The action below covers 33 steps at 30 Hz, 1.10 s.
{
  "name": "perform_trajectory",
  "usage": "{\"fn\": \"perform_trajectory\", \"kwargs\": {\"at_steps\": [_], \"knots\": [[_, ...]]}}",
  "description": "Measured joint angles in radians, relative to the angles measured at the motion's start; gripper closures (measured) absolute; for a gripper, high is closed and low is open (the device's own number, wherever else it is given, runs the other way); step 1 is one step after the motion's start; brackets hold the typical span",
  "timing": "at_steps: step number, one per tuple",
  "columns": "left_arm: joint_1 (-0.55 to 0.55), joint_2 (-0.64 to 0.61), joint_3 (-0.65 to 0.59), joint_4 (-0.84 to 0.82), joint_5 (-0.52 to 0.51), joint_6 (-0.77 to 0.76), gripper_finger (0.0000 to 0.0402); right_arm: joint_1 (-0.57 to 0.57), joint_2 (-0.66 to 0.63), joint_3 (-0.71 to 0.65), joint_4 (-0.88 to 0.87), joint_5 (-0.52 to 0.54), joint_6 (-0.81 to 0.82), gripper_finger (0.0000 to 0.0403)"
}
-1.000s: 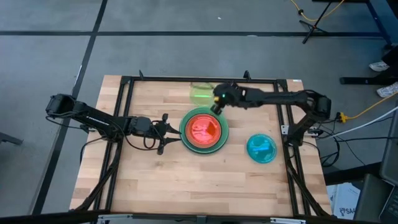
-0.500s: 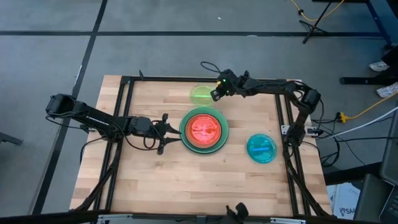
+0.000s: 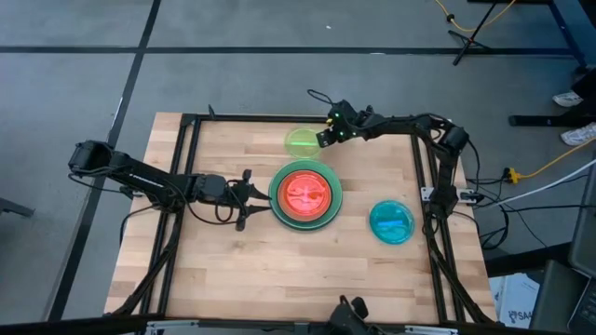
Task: Stack plastic plates
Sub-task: Stack the green plate on top of the pink plate
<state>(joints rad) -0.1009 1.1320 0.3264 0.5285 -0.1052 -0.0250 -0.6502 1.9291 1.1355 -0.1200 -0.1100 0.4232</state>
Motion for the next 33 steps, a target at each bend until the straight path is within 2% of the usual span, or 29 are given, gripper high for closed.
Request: {"fn": "perform_trajectory", "kwargs": {"at_steps": [6, 15, 19, 24, 29, 33], "knots": [[0.000, 0.000, 0.000, 0.000, -0.009, 0.000, 0.0277, 0.002, 0.002, 0.000, 0.021, -0.006, 0.018, 0.0281], [0.000, 0.000, 0.000, 0.000, -0.013, 0.000, 0.0277, 0.002, 0.003, 0.000, 0.023, 0.046, 0.026, 0.0281], [0.000, 0.000, 0.000, 0.000, -0.013, 0.000, 0.0277, 0.002, 0.032, 0.005, 0.020, 0.013, 0.042, 0.0281], [0.000, 0.000, 0.000, 0.000, -0.014, 0.000, 0.0277, 0.010, 0.034, 0.027, 0.048, 0.022, 0.039, 0.0281], [0.000, 0.000, 0.000, -0.001, -0.014, 0.000, 0.0277, 0.008, 0.080, 0.086, -0.055, 0.031, 0.037, 0.0281], [0.000, 0.000, 0.000, -0.001, -0.014, 0.000, 0.0277, 0.011, 0.129, 0.192, -0.175, 0.031, -0.009, 0.0281]]}}
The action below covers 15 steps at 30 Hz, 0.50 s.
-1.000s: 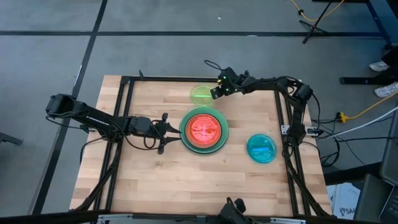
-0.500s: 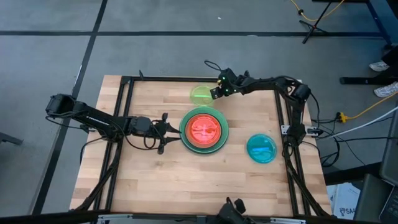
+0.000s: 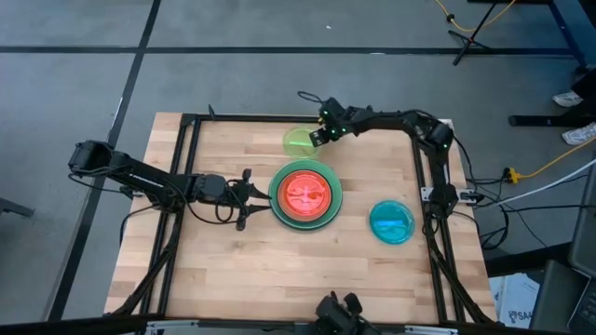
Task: Stack plastic plates
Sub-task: Stack the green plate on top of the pink plate
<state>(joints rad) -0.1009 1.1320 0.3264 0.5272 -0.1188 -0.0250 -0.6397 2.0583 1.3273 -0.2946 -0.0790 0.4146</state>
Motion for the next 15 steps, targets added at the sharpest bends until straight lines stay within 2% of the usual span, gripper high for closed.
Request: {"fn": "perform_trajectory", "kwargs": {"at_steps": [7, 15], "knots": [[0.000, 0.000, 0.000, -0.003, 0.000, 0.000, 0.0277, 0.006, 0.067, 0.116, -0.135, -0.004, -0.058, 0.0295], [0.000, 0.000, 0.000, -0.014, 0.000, 0.000, 0.0277, 0.004, 0.067, 0.115, -0.126, 0.003, -0.101, 0.0393]]}}
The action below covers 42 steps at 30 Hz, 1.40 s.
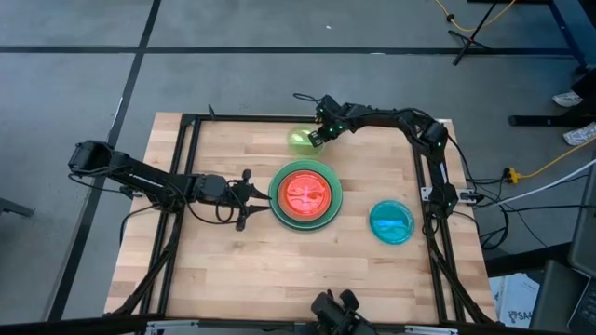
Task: Stack plastic plates
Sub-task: Stack the green plate on top of the pink plate
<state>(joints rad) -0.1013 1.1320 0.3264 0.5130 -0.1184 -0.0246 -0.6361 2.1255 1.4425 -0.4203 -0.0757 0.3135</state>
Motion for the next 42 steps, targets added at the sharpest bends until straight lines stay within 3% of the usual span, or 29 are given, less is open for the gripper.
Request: {"fn": "perform_trajectory", "kwargs": {"at_steps": [13, 22, 32, 42], "knots": [[0.000, 0.000, 0.000, 0.001, 0.000, 0.000, 0.0277, 0.003, -0.022, -0.003, 0.002, -0.002, -0.030, 0.0400], [0.000, 0.000, 0.000, 0.001, 0.000, 0.000, 0.0277, 0.002, -0.159, -0.004, -0.003, 0.072, -0.037, 0.0402], [0.000, 0.000, 0.000, -0.003, 0.000, 0.000, 0.0277, 0.002, -0.321, -0.003, -0.082, 0.071, -0.064, 0.0402], [0.000, 0.000, 0.000, -0.004, 0.000, 0.000, 0.0277, 0.027, -0.427, -0.003, -0.243, -0.110, -0.143, 0.0402]]}}
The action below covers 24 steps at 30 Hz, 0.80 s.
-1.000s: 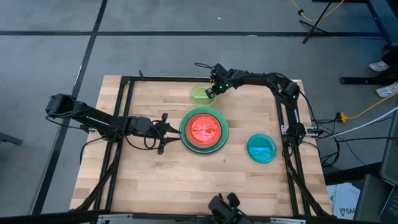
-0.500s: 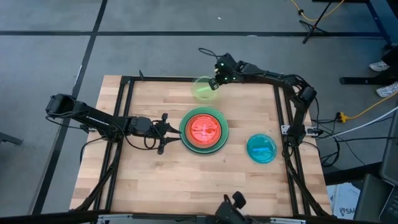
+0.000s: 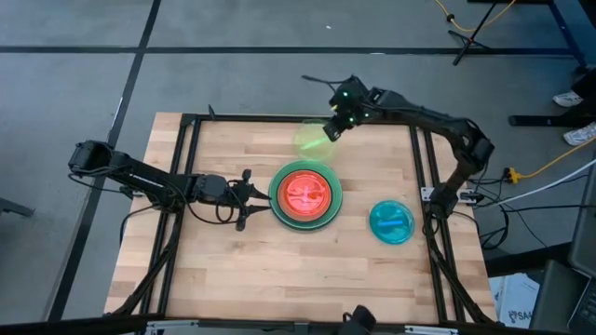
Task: Stack plastic plates
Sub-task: Stack the green plate on top of the pink plate
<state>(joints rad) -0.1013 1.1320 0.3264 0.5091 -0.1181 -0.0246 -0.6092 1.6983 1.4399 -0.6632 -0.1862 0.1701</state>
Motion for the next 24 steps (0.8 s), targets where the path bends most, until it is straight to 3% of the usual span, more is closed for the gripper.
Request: {"fn": "perform_trajectory", "kwargs": {"at_steps": [13, 20, 24], "knots": [[0.000, 0.000, 0.000, 0.000, 0.000, 0.000, 0.0277, 0.167, 0.005, -0.010, -0.036, -0.087, -0.106, 0.0402], [0.000, 0.000, 0.000, 0.000, 0.000, 0.000, 0.0277, 0.266, 0.005, -0.053, -0.001, -0.086, -0.117, 0.0402], [0.000, 0.000, 0.000, 0.000, 0.000, 0.000, 0.0277, 0.309, 0.005, -0.100, 0.068, -0.024, -0.117, 0.0402]]}}
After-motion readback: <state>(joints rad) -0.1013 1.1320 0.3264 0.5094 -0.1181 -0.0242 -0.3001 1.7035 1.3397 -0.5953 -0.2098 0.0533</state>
